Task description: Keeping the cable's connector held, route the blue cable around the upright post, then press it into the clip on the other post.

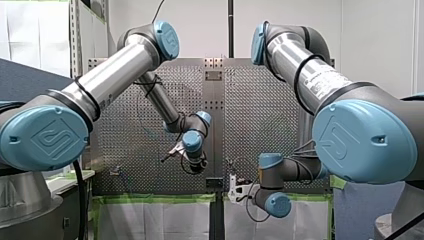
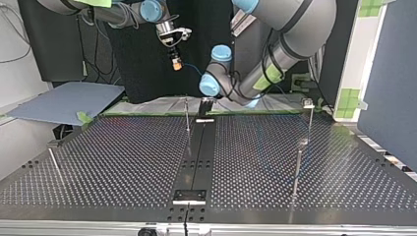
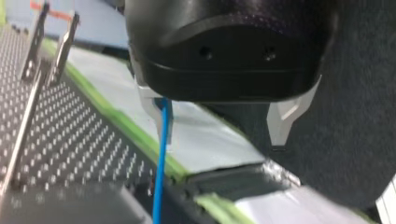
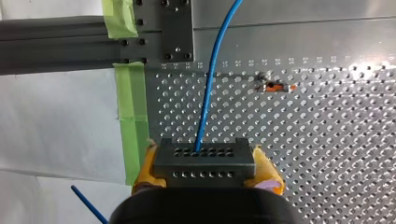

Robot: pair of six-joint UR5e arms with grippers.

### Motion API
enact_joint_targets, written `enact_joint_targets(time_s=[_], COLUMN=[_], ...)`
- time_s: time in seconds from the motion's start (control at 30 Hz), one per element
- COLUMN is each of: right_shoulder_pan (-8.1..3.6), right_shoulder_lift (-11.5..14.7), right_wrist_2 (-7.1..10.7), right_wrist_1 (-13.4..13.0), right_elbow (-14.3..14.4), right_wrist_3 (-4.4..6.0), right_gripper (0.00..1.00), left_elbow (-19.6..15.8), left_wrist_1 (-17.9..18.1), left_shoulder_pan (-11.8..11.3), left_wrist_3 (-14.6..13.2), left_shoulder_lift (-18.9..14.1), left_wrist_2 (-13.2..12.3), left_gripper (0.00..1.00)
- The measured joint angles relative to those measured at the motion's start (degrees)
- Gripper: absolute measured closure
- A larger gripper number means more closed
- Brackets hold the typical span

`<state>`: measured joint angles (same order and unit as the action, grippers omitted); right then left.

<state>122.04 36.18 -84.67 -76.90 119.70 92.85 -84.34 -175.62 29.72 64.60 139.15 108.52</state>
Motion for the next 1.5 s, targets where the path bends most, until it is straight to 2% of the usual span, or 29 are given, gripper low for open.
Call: enact_joint_targets(time_s=[0.13,0.3,0.53,0.83,1.07,1.33,1.5], right_shoulder_pan=[-0.21,-0.52,-1.19,-1.48,-1.44,-1.18,-1.12], right_shoulder_lift=[0.0,0.0,0.0,0.0,0.0,0.0,0.0], right_wrist_2=[-0.27,-0.55,-0.85,-1.14,-1.34,-1.66,-1.84], right_wrist_1=[0.5,0.8,1.4,3.1,3.8,5.1,5.3], right_elbow=[0.0,0.0,0.0,0.0,-0.4,-1.0,-1.1], right_wrist_3=[0.0,0.03,0.0,-1.46,-1.6,-1.52,-1.35], right_gripper=[1.0,1.0,1.0,1.0,1.0,1.0,1.0], left_elbow=[0.0,0.0,0.0,0.0,0.0,0.0,0.0], left_wrist_1=[-1.1,-2.5,-5.8,-8.8,-8.6,-6.5,-6.4], left_shoulder_pan=[0.7,1.2,1.8,2.8,3.2,3.8,4.3], left_wrist_3=[1.8,3.3,7.4,12.6,16.8,21.9,23.6], left_shoulder_lift=[0.0,0.0,0.0,0.0,0.0,0.0,0.0], left_wrist_2=[-2.1,-3.4,-6.9,-10.0,-12.2,-17.0,-19.1], left_gripper=[0.0,0.0,0.0,0.0,0.0,0.0,0.0])
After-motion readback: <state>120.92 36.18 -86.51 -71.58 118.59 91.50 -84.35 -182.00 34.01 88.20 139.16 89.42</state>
